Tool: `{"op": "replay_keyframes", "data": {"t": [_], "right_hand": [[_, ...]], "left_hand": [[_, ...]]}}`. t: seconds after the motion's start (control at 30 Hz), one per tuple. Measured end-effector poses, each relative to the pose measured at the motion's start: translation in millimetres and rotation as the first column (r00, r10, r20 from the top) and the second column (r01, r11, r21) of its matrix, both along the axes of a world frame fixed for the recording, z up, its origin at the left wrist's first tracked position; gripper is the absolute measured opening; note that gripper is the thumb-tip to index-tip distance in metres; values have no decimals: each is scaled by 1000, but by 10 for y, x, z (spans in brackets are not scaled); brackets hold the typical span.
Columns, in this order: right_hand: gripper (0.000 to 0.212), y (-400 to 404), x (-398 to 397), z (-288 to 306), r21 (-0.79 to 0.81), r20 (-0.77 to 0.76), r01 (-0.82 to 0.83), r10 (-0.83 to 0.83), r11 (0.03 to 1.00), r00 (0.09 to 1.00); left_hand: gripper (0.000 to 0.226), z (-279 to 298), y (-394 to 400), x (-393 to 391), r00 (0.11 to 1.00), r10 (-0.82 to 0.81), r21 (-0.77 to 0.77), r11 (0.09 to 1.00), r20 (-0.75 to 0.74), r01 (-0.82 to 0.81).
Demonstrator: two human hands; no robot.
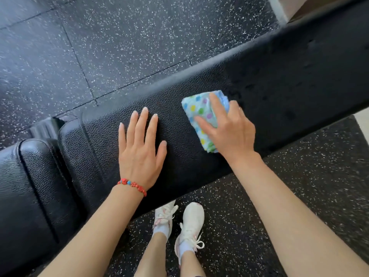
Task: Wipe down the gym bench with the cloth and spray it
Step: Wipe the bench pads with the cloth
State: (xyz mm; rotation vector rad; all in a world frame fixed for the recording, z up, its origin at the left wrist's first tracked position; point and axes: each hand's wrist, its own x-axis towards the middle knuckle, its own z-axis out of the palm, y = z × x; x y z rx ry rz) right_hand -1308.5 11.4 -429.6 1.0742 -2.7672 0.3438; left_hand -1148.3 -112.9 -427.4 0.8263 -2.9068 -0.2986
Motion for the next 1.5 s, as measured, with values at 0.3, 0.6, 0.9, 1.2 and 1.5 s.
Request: {"op": "replay_keyframes", "data": {"t": [0.3, 0.6, 0.9, 1.2, 1.5], "right_hand": [[53, 172, 462, 1, 3, 27, 66, -66, 998, 997], [60, 729, -408, 52, -7, 153, 513, -506, 858, 849], [53, 634, -89, -15, -47, -11, 42, -42, 998, 999], [57, 431, -736, 53, -23, 177, 449, -438, 893, 881], [56, 247, -1327, -54, -97, 14, 122, -121, 988, 992]], "left_hand": [[55, -91, -144, -529, 979, -192, 24, 981, 70, 191], [55, -103, -125, -535, 978, -183, 4, 983, 103, 183], [55, 76, 121, -782, 983, -180, 68, 982, 19, 179], [57, -90, 310, -1150, 979, -158, 29, 987, 130, 155], [56, -88, 301, -1140, 981, -151, 3, 988, 122, 152]]}}
